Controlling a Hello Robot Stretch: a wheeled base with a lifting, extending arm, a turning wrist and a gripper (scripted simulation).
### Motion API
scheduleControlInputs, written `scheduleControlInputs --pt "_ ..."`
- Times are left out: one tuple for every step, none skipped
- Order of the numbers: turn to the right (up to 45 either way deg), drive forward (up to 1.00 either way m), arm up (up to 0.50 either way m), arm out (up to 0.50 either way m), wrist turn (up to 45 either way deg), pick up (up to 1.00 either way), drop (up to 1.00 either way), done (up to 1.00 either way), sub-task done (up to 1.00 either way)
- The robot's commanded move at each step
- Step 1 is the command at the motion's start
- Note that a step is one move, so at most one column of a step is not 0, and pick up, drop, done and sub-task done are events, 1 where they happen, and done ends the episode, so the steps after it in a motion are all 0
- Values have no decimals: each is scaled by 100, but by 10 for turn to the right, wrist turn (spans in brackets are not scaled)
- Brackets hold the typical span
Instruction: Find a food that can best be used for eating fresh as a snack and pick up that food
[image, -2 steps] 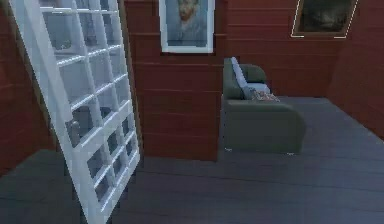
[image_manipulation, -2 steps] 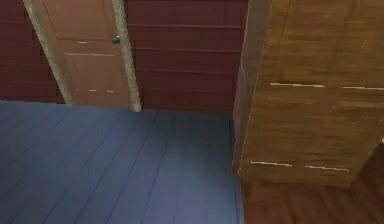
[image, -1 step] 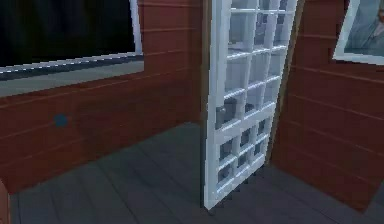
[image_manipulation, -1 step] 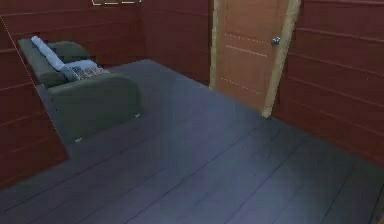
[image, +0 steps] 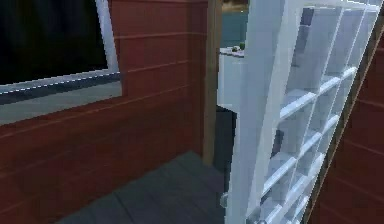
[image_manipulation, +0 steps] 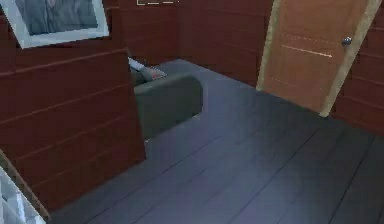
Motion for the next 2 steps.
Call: scheduleControlInputs --pt "-390 0 0 0 0 0 0 0 0" --pt "0 45 0 0 0 0 0 0 0"
